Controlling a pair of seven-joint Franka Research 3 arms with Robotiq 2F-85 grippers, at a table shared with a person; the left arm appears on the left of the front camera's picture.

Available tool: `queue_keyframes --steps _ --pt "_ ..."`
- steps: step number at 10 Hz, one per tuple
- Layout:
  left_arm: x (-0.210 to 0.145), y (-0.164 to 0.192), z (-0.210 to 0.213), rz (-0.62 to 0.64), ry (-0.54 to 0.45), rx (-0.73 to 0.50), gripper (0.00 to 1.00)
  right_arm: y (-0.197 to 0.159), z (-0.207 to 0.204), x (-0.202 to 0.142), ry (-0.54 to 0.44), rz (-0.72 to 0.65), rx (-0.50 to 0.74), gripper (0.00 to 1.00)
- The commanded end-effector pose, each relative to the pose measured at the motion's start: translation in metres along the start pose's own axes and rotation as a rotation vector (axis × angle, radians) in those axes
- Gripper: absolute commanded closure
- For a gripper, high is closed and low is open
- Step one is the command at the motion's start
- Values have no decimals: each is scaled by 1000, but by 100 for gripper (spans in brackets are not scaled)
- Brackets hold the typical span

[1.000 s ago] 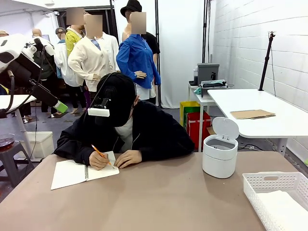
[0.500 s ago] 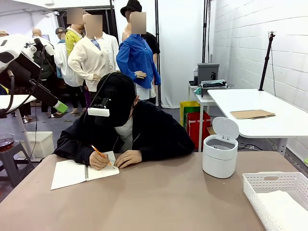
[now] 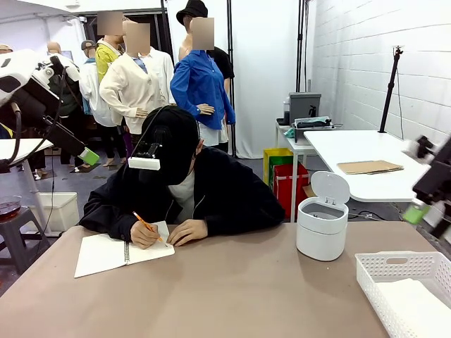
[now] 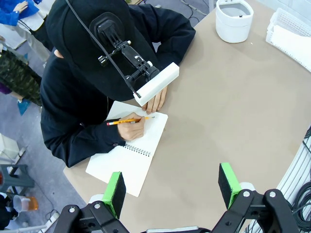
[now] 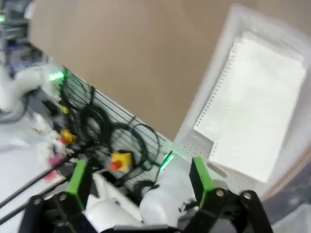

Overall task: Sort the paper based on its condition.
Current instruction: If a person hands you a paper, place it in the Organizing basket , and if it's crumpled, put it in the Trash can.

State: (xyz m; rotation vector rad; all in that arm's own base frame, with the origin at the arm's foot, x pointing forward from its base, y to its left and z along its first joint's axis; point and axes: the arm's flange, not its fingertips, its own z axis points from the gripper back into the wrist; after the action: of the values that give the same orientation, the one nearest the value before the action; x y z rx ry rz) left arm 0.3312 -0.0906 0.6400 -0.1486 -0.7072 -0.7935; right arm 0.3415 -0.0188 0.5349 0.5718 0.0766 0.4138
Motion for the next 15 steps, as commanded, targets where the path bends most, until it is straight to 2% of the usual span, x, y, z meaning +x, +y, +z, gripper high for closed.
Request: queue_keyframes --steps 1,2,3,5,6,7,9,11,12,13,15 --pt "-1 0 0 2 9 6 0 32 11 35 -26 227 -58 0" --pt "-1 0 0 2 9 6 0 62 16 52 -92 354 -102 0" --pt "-1 0 0 2 9 6 0 84 18 68 -198 422 -116 0" --pt "-1 0 0 2 9 6 0 119 15 96 -324 531 -102 0" --pt "-1 0 0 2 9 6 0 135 19 106 -433 575 -67 0" --pt "-1 0 0 2 9 6 0 146 23 113 -489 607 -45 0" --pt "-1 0 0 2 9 6 0 162 25 129 -537 661 -32 0" --pt "-1 0 0 2 9 6 0 176 27 140 -494 678 -37 0" --pt "-1 0 0 2 9 6 0 176 30 140 -462 686 -38 0" --pt "-1 0 0 2 9 6 0 176 26 130 -510 646 -46 0" --pt "-1 0 0 2 9 6 0 176 26 130 -510 646 -46 0"
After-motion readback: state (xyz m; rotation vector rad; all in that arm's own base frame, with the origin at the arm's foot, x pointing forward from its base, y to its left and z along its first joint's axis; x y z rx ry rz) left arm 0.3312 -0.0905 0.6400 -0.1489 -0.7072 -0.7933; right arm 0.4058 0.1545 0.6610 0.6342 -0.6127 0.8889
